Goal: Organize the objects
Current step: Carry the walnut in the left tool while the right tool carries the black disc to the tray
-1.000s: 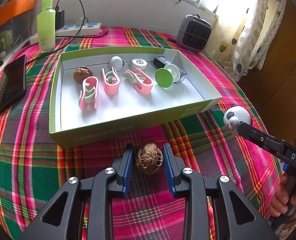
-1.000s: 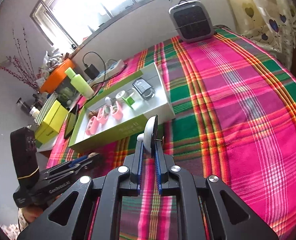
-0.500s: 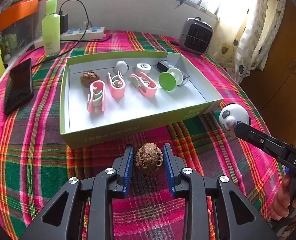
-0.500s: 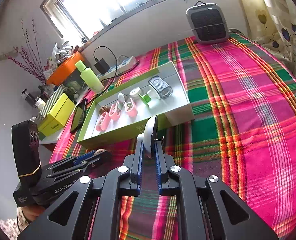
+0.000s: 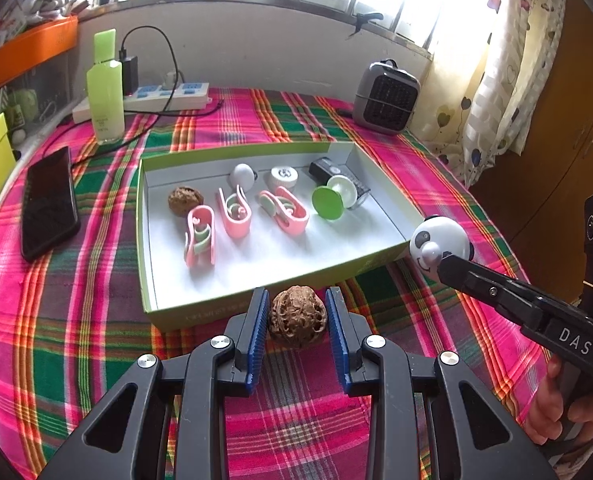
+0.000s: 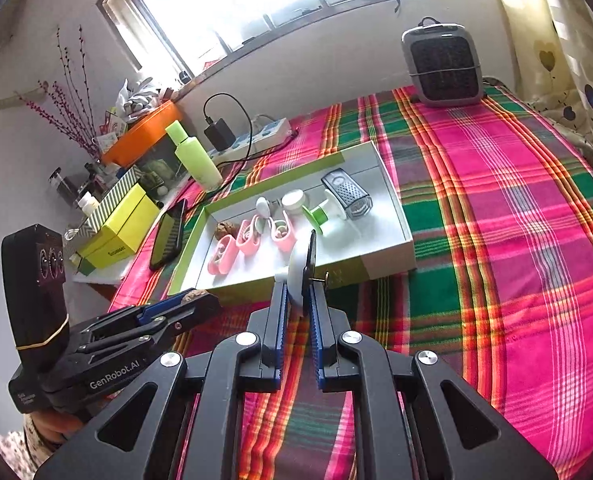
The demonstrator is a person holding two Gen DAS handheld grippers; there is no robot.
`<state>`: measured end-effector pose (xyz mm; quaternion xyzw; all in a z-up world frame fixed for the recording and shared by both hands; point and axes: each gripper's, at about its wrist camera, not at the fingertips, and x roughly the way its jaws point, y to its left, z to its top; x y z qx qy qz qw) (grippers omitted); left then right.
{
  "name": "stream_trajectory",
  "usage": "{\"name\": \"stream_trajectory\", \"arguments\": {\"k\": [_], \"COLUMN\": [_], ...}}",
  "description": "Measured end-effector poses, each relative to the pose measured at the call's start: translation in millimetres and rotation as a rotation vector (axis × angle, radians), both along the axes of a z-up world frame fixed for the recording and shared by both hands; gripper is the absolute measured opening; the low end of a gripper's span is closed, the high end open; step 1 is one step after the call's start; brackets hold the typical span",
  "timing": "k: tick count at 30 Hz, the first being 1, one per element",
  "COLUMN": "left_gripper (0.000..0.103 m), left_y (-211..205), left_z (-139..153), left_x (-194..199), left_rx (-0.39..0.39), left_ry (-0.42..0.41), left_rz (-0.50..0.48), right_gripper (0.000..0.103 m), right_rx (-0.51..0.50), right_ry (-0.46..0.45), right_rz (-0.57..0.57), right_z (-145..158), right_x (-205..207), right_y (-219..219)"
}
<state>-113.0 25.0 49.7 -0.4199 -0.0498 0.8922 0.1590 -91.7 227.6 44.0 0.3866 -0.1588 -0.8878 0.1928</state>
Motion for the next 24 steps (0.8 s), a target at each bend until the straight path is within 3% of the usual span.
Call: {"name": "stream_trajectory", "arguments": {"k": [24], "left_gripper": [0.027], "left_y": [-7], "left_z": [-4], "left_x": [-43], "left_rx": [-0.02], "left_ry": [-0.009], "left_rz": [0.023], "right_gripper": [0.012], "right_rx": [0.083], "right_ry": [-0.021], "right_rz": [0.011], "right_z": [-4], "right_x": [-49], "right_y": [-12]}}
